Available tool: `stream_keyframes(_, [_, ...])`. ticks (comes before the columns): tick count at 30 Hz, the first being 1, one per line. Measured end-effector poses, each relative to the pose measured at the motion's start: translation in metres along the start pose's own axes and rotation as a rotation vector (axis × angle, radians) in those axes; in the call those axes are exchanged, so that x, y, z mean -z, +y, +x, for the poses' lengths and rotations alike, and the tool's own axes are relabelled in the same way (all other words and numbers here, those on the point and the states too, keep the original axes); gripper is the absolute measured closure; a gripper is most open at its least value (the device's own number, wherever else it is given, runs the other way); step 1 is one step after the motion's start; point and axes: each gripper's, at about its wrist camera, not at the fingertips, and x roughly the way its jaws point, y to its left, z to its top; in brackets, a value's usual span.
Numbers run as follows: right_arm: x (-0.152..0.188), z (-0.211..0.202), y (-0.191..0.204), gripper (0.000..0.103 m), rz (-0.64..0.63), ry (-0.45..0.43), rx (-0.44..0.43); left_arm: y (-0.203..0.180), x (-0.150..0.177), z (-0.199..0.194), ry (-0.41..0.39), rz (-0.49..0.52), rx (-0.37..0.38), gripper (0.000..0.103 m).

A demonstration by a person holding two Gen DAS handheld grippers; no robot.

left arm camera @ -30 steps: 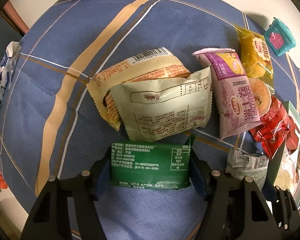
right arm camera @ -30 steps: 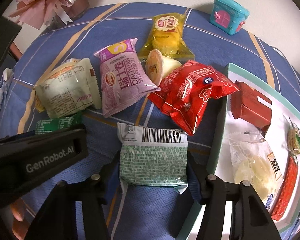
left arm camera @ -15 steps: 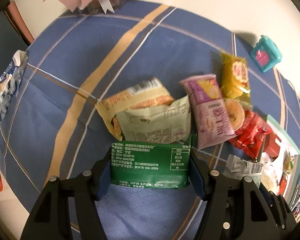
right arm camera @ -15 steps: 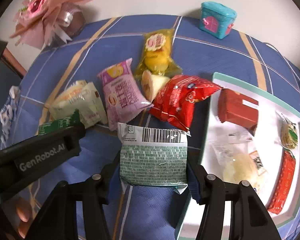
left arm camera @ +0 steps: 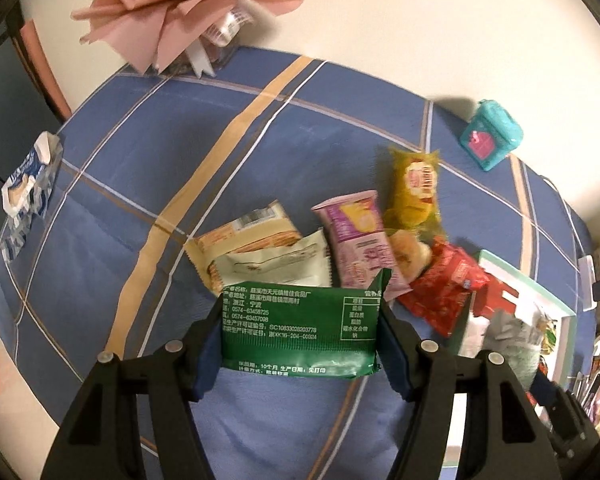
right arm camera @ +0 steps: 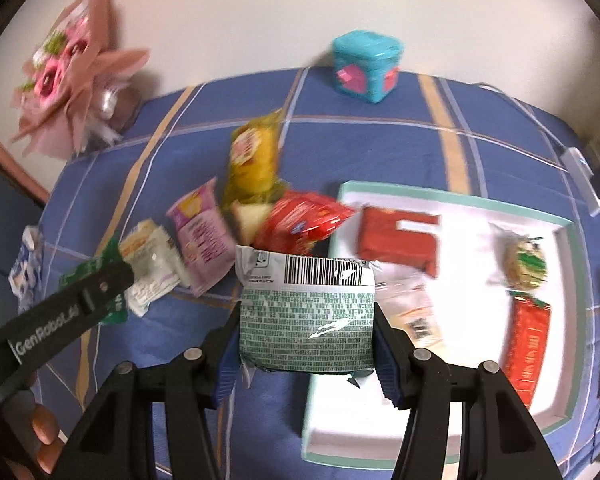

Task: Organize snacks
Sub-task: 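Lift and carry both held packs over the white tray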

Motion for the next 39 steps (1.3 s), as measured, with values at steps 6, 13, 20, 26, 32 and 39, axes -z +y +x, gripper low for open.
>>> stream_keyframes(6, [-0.01, -0.012, -0.046, 0.043, 0.116, -0.029, 0.022, -0.035, 0.003, -0.006, -0.021, 0.06, 0.015, 0.035])
stream_keyframes(13, [-0.013, -0.024, -0.111, 0.043, 0.264, -0.059, 0.077, -0.092, 0.018, -0.014, -0.025, 0.174, 0.057, 0.035])
stream_keyframes(20, [-0.009, -0.037, -0.158, 0.043, 0.337, -0.081, 0.121, -0.145, 0.039, -0.017, -0.028, 0.3, 0.098, 0.035])
stream_keyframes(26, [-0.005, -0.039, -0.177, 0.043, 0.349, -0.08, 0.13, -0.189, 0.059, -0.01, -0.025, 0.403, 0.129, 0.035])
stream_keyframes(32, [0.002, -0.026, -0.19, 0.043, 0.365, -0.041, 0.139, -0.205, 0.067, 0.008, -0.009, 0.436, 0.132, 0.035])
stream_keyframes(39, [0.01, -0.005, -0.204, 0.043, 0.413, 0.001, 0.099, -0.214, 0.068, 0.022, -0.007, 0.46, 0.126, 0.035])
